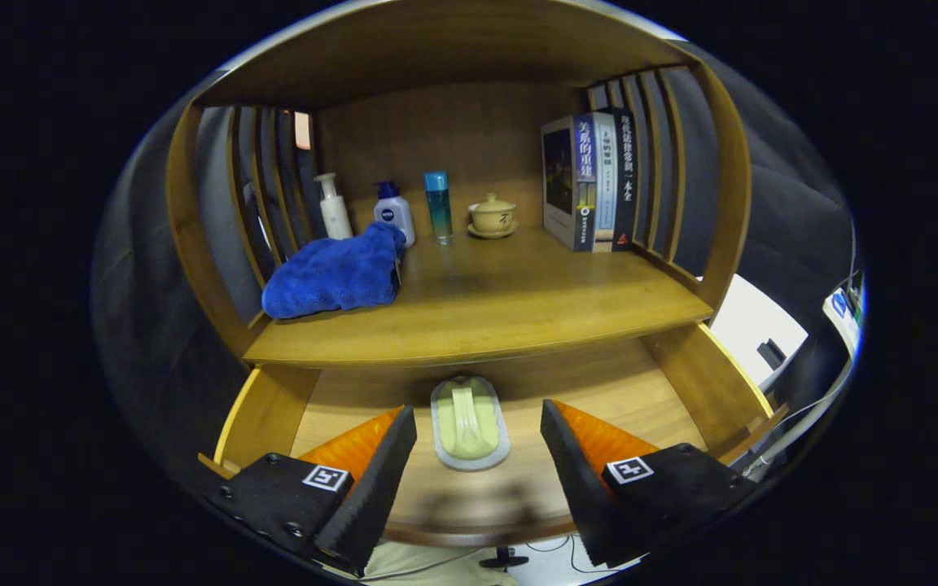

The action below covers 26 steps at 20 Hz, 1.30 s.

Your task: Pull open the drawer, take out the items inside it, and place them on the countertop above the cabinet.

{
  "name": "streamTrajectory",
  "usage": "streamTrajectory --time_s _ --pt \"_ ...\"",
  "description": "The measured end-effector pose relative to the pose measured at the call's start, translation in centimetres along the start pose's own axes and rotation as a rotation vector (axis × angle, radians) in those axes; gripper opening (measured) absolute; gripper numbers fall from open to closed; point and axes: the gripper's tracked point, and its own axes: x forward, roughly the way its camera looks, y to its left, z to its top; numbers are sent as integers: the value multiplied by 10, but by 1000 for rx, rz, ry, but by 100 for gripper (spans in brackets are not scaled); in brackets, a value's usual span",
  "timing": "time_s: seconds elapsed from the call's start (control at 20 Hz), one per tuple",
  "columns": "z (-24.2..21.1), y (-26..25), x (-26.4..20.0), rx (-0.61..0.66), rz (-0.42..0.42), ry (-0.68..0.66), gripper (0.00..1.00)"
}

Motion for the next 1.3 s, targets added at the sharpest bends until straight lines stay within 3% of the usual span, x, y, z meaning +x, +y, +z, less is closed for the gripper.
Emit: streamTrajectory --time_s 0.55,0.7,0.9,1.05,1.15,1.3 --pt "-17 2 77 -56 -5 290 99" --pt "-33 1 87 -51 -13 379 87" --pt "-50 -1 93 -41 -19 484 81" --pt "-61 4 96 -28 -8 563 68" --pt "-59 3 100 -37 -7 578 66" --pt "-54 9 104 -37 1 580 49"
